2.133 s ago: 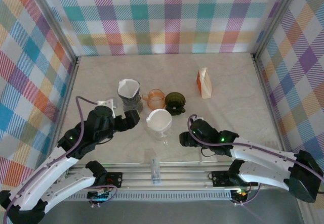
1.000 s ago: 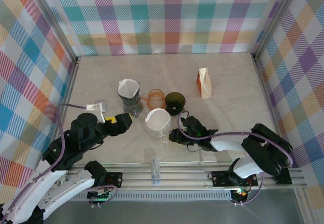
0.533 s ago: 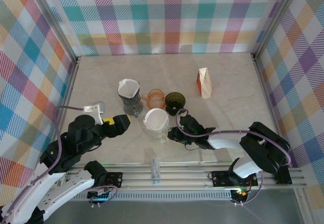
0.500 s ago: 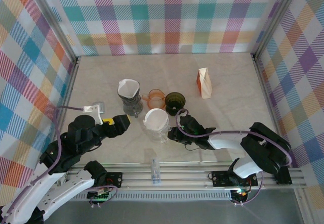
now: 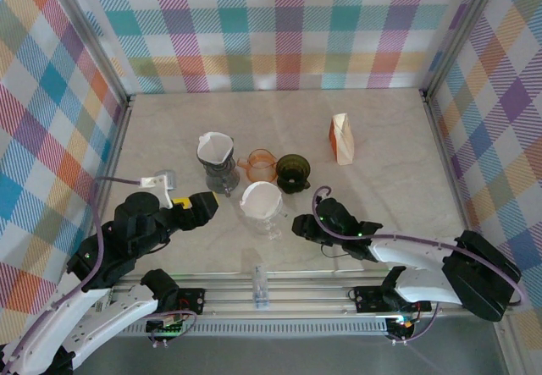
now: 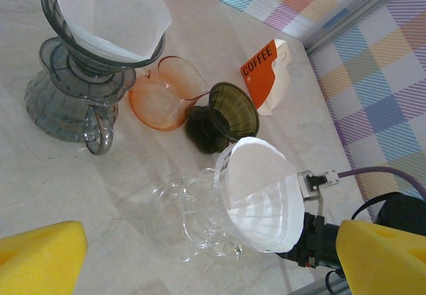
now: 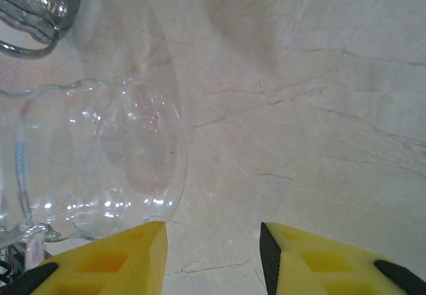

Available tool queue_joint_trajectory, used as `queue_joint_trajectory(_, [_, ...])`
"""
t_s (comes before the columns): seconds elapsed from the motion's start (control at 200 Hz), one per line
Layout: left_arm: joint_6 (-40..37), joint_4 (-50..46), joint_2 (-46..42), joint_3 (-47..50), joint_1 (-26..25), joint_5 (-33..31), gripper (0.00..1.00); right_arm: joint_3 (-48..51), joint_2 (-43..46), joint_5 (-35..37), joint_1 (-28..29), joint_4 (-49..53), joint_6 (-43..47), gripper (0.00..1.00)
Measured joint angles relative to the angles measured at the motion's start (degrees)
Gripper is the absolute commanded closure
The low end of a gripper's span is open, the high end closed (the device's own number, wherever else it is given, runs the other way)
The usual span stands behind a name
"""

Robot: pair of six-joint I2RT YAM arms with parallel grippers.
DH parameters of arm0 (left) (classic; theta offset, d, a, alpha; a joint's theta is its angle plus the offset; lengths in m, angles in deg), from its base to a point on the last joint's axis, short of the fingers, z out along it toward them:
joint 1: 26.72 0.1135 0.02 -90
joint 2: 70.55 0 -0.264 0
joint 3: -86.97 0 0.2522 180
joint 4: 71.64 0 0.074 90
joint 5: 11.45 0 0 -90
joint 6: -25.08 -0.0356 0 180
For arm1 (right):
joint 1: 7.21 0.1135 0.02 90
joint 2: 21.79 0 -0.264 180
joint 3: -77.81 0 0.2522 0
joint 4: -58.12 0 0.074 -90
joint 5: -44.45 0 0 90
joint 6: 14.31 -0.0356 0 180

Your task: Place the coffee filter in the dripper

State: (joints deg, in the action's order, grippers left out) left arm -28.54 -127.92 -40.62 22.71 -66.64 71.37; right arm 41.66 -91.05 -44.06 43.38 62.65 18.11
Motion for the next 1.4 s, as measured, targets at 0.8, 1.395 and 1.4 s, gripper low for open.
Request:
queue_joint_trajectory(0.8, [0.02, -0.02, 0.11, 0.00, 0.00, -0.02, 0.04, -6.75, -19.58, -7.65, 2.16, -19.82, -1.51, 0.59])
queue_joint_trajectory(1.395, [-0.02, -1.66, -0.83, -0.76, 0.00, -1.11, 0.04, -25.11, -34.97, -8.68, 4.24, -21.73, -3.26, 0.61])
queue_joint_trajectory(1.4, [-0.02, -1.66, -0.83, -0.76, 0.00, -1.11, 0.04, -25.31, -35.08, -8.68, 4.24, -21.68, -3.26, 0.61])
